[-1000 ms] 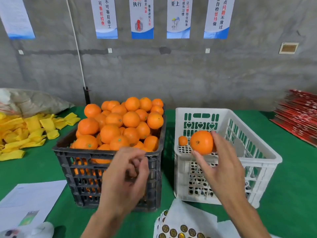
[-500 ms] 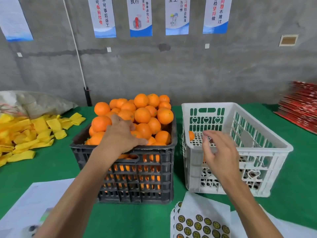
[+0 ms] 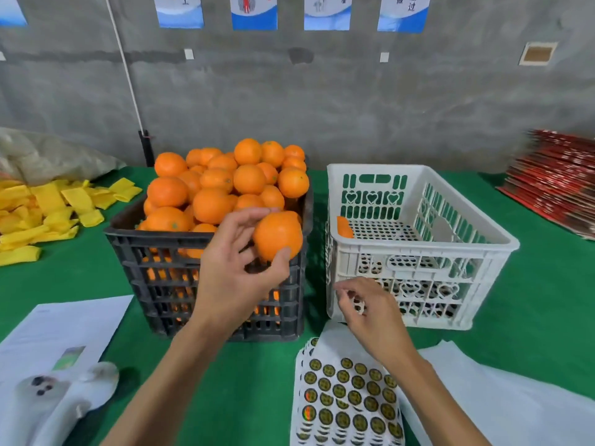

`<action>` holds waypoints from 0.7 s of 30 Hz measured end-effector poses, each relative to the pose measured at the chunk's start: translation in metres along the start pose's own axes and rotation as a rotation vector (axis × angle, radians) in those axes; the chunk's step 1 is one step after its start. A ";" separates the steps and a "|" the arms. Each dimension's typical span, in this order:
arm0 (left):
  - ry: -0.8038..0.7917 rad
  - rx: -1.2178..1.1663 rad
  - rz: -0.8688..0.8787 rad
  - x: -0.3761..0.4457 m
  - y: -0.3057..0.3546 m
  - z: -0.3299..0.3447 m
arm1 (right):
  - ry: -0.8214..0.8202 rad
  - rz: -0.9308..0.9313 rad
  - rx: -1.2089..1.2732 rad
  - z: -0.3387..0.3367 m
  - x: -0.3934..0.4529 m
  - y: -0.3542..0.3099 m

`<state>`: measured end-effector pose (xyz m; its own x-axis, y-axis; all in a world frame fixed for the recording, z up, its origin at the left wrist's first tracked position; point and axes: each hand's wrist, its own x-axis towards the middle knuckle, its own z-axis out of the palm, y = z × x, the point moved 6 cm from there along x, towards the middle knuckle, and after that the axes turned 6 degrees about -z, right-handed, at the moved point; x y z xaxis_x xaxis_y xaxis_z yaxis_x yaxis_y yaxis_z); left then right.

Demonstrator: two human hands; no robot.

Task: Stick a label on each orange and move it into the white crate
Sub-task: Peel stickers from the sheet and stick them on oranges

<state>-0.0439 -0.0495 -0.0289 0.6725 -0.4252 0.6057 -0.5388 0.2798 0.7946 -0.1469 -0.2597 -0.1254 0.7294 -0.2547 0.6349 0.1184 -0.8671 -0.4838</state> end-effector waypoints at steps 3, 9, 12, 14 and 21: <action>-0.069 -0.021 -0.156 -0.047 -0.050 0.034 | -0.294 0.097 -0.013 0.016 -0.042 0.039; -0.087 -0.001 -0.520 -0.098 -0.140 0.073 | -0.535 0.094 0.011 0.039 -0.097 0.056; -0.039 -0.025 -0.624 -0.117 -0.165 0.078 | -0.526 0.040 -0.039 0.042 -0.099 0.053; -0.025 -0.038 -0.675 -0.128 -0.175 0.080 | -0.511 0.054 -0.013 0.043 -0.101 0.055; -0.038 -0.007 -0.695 -0.135 -0.186 0.083 | -0.353 0.117 0.099 0.041 -0.094 0.062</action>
<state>-0.0769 -0.1153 -0.2619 0.8420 -0.5376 -0.0449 0.0136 -0.0622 0.9980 -0.1798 -0.2723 -0.2400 0.9269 -0.1717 0.3338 0.0722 -0.7911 -0.6075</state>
